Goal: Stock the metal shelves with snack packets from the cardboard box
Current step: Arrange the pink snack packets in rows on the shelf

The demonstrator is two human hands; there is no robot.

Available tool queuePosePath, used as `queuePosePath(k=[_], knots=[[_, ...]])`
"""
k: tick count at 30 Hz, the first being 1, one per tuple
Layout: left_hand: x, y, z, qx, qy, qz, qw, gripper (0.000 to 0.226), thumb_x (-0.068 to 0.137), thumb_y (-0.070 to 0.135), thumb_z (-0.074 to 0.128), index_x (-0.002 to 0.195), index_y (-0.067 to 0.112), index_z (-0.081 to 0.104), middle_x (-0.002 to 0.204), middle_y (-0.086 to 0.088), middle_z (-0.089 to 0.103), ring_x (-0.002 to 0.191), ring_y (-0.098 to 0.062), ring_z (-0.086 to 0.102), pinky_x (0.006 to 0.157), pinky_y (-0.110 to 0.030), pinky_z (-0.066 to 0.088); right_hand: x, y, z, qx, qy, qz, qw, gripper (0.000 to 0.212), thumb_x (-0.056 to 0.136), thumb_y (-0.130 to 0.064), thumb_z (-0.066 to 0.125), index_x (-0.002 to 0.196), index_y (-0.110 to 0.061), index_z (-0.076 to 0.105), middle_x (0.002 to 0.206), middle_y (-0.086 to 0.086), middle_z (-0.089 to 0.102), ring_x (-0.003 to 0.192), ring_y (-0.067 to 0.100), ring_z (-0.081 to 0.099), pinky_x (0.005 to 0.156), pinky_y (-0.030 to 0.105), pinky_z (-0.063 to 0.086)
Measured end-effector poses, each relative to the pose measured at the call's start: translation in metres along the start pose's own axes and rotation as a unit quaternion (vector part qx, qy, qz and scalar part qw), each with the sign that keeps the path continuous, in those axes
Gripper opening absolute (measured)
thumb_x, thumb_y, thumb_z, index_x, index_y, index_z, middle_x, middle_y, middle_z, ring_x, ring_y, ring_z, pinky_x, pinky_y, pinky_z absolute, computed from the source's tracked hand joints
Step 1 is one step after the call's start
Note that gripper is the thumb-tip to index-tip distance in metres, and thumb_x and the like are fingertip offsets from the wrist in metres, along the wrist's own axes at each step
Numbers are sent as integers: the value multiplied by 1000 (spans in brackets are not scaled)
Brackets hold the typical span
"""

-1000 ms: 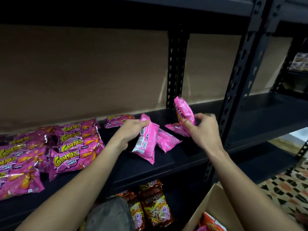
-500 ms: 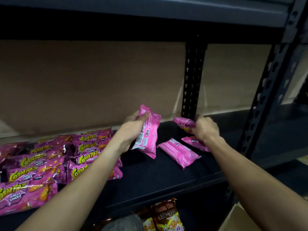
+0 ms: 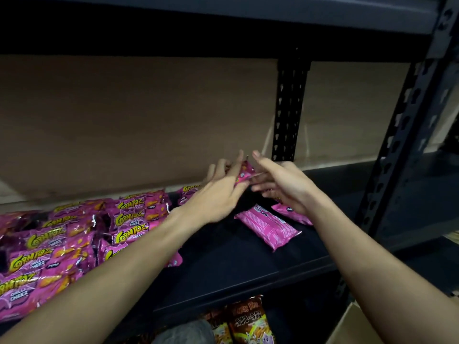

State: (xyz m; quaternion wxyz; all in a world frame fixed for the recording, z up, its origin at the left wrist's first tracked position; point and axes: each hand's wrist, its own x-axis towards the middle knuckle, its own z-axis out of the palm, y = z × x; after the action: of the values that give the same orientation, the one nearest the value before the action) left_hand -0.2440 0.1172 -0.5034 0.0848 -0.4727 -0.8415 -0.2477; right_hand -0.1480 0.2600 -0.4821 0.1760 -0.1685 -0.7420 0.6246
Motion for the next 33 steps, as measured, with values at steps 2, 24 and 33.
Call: queuePosePath(k=[2,24,33], knots=[[-1,3,4,45,39,27,998,76,101,40,42,157,20,-6,142,-8,29,127,-27,28,112,-44,28,0,2,6,14,-5,-8,1000,38,84,-45,73,100,-11,72,91,12,76,81,19,67,69,27,44],[23,-63,-46,-82,-143,-36,986,47,82,30,79,125,19,63,122,4,65,114,-9,60,98,-17,45,6,51,25,-110,79,-59,989,26,87,-9,73,112,-11,68,92,3,74,87,15,70,86,36,56],[43,-94,-48,-63,-73,-89,991,43,71,22,88,108,10,69,107,-5,69,101,-19,64,90,-28,49,-18,72,31,-436,20,-54,898,40,92,-36,66,127,-17,62,129,7,56,124,26,50,105,37,41]])
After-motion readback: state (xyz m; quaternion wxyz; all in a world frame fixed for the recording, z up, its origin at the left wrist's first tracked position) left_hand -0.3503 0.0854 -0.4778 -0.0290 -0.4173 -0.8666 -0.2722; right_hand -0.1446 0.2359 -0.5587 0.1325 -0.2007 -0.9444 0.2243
